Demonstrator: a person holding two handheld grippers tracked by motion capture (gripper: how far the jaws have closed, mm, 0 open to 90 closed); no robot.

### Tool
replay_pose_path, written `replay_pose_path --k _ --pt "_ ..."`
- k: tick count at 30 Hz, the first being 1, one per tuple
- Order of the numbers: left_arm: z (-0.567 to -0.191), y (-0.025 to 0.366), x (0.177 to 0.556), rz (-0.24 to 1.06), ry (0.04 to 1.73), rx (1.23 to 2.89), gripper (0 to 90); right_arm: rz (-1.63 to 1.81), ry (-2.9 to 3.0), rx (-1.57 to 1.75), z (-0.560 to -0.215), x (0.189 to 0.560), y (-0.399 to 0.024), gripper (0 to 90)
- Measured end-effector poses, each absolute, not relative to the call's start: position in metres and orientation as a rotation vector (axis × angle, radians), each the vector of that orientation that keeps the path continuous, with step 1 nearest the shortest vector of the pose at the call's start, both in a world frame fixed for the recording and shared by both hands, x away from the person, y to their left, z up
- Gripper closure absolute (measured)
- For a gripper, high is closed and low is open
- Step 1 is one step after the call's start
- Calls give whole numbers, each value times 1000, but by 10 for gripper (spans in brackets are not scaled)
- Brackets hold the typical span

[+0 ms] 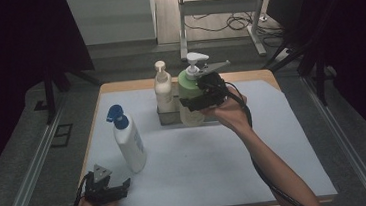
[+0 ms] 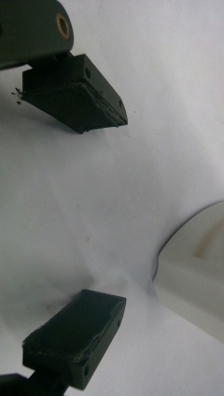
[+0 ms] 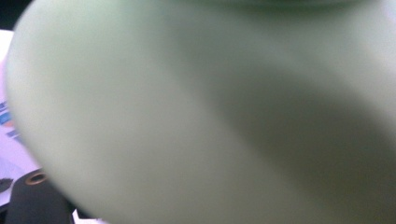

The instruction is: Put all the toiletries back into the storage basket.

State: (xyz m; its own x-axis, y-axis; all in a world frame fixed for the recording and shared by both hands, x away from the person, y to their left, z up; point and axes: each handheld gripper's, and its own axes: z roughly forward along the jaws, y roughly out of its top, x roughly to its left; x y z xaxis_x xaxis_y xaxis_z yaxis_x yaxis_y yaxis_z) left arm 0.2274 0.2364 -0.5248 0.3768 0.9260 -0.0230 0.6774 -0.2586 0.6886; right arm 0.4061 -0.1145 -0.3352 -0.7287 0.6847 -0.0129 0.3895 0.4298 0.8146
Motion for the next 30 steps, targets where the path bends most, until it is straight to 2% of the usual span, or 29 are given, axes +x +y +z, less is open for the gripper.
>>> replay_pose_path --k 30 --pt "-525 236 227 518 1379 2027 123 1143 2259 1005 -338 453 -107 124"
